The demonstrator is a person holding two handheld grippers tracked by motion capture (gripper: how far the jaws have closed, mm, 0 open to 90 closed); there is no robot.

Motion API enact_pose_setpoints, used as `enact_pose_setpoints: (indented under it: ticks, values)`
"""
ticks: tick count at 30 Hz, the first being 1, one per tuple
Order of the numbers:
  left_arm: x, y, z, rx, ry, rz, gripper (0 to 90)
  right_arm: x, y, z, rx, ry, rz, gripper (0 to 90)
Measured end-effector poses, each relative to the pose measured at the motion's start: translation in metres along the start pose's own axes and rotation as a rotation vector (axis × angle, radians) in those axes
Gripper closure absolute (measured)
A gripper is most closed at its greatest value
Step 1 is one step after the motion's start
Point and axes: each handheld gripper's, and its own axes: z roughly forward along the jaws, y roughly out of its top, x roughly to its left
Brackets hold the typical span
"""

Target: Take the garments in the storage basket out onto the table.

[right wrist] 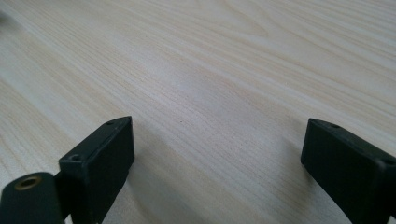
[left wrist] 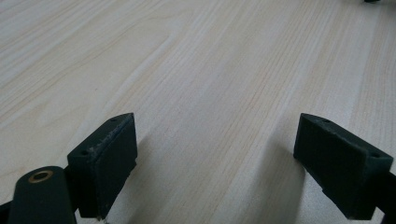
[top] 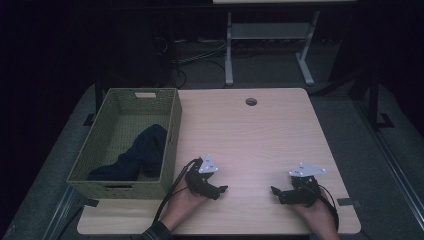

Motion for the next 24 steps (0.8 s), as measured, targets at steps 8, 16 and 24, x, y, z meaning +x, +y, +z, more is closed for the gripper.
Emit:
enact_pose_setpoints:
  ticks: [8,16,24]
  values:
    - [0.0005,-0.0008,-0.0011,-0.001,0.002,-0.001,13.3,-0.0001,0.0,0.0,0.0,0.001,0.0,9.4]
    - [0.0043,-0.004,-0.0052,-0.005,0.009,-0.018,13.8,-0.0001,0.0001,-0.0001,0.001,0.001,-0.001,9.4]
    - [0.0047,-0.0039,-0.007,-0.005,0.007,-0.023,13.8,0.0,0.0002,0.0,0.003,0.003,0.002,9.2]
